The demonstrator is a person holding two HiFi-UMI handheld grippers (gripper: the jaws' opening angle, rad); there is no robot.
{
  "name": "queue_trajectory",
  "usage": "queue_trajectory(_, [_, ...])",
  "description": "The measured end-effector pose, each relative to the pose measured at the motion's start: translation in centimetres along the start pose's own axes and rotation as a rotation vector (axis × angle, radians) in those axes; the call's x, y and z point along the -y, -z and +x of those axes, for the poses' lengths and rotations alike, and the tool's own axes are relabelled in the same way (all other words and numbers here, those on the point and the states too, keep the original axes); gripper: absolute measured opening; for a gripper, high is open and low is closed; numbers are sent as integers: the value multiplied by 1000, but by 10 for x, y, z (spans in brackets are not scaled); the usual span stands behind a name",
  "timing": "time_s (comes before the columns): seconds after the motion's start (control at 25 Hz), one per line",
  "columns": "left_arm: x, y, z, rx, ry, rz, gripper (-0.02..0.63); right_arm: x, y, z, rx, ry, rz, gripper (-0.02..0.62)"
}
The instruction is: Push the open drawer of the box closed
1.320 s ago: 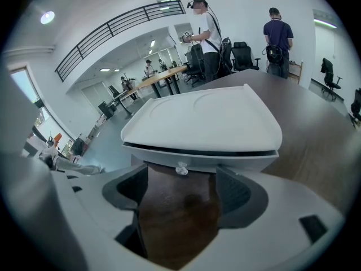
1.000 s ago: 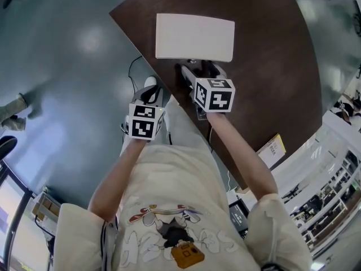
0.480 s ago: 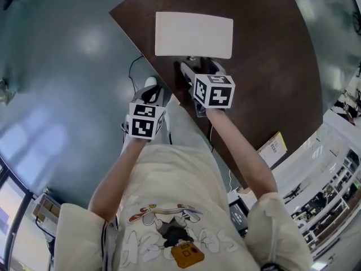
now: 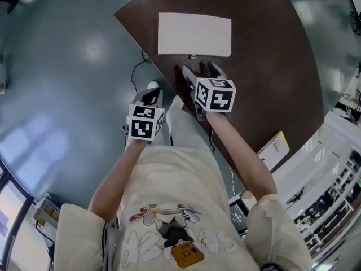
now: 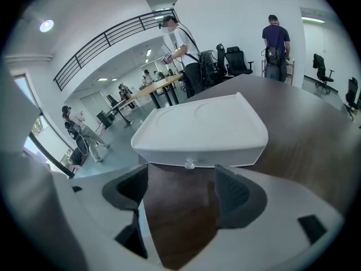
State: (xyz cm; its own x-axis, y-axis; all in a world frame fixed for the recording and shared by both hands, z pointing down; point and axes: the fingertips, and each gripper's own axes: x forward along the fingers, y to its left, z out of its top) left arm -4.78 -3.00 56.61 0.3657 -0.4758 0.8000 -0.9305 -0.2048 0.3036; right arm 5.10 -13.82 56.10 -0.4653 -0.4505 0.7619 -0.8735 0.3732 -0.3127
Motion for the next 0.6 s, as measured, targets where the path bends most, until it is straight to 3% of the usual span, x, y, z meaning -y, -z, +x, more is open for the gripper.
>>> queue_trajectory(0.32, [6,-5,-28,34,18,45,6,-16,-14,-44,107,-12,-58,368])
queue_trajectory(0.6, [17,-15,-56,58,51,89,6,-23,-32,-96,211,-9,-67,275])
